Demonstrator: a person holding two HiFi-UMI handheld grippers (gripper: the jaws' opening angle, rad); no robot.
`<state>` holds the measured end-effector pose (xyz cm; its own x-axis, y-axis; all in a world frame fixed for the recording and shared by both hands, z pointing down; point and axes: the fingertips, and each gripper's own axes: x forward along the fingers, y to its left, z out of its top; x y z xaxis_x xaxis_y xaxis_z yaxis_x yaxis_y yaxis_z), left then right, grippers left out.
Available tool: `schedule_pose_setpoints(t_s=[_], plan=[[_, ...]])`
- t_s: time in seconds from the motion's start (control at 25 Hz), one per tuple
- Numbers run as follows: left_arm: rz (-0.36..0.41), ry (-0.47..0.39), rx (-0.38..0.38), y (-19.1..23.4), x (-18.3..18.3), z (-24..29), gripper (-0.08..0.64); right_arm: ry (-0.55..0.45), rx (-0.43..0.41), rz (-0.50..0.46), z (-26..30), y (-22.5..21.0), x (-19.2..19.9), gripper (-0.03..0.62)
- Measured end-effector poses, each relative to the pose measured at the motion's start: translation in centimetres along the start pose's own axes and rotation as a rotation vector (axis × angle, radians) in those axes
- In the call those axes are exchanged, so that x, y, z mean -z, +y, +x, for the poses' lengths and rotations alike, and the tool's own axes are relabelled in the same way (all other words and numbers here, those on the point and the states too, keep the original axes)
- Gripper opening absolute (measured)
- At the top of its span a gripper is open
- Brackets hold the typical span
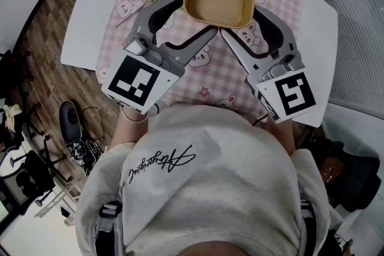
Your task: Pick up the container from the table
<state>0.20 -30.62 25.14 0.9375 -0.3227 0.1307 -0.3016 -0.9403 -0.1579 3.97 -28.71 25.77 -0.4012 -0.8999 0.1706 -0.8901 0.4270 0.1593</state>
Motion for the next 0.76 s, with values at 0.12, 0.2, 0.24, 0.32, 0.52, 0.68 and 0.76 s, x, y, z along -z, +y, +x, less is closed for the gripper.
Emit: schedule_pose_setpoints(t_s=[0.12,0.2,0.24,0.32,0.52,0.68,0.76], plan=[[0.001,0.002,0.0,-0.1,0.04,0.02,0.284,0.002,-0.001,-0.006,-0.09,0.0,0.12,0.262],[0.0,0.004,0.0,-0.16,0.09,0.06,0.284,0.003,-0.001,-0.005,-0.13,-0.01,0.17,0.262],[-0.001,0.004,0.0,-0.18,0.11,0.07,0.284,0.003,0.0,-0.005,-0.15,-0.01,0.2,0.262],[0.0,0.005,0.002,-0.22,0.19,0.09,0.284,0.004,0.001,-0.004,-0.16,-0.01,0.27,0.262],[0.001,0.008,0.003,-0.32,0.21,0.17,0.284,0.005,0.001,-0.001,-0.24,-0.05,0.38,0.262],[-0.001,0.008,0.006,-0.31,0.13,0.31,0.284,0.005,0.004,-0.001,-0.29,-0.21,0.33,0.262],[0.0,0.008,0.007,-0.33,0.17,0.41,0.284,0.004,0.005,0.0,-0.31,-0.28,0.38,0.262]])
